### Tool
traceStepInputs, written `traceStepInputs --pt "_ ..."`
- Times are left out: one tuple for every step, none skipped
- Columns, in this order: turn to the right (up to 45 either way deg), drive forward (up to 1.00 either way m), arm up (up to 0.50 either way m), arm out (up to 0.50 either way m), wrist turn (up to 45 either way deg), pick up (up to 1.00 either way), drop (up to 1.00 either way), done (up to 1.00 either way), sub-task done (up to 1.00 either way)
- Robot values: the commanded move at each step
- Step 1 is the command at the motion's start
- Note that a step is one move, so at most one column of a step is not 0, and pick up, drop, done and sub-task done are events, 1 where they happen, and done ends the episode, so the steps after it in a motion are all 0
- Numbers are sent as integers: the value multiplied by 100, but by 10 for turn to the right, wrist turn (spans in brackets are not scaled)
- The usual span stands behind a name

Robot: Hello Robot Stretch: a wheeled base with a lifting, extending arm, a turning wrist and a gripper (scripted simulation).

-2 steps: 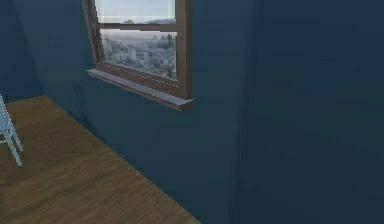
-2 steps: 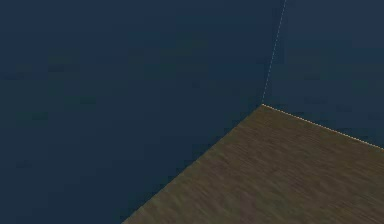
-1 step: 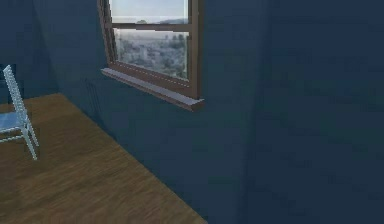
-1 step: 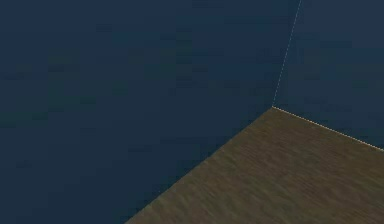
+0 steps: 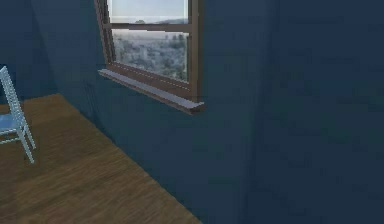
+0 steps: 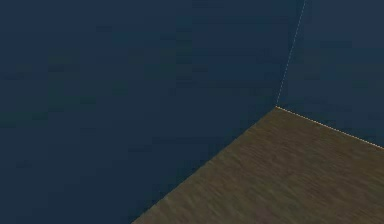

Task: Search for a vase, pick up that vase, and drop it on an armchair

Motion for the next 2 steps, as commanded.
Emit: traceStepInputs --pt "120 0 0 0 0 0 0 0 0" --pt "0 40 0 0 0 0 0 0 0"
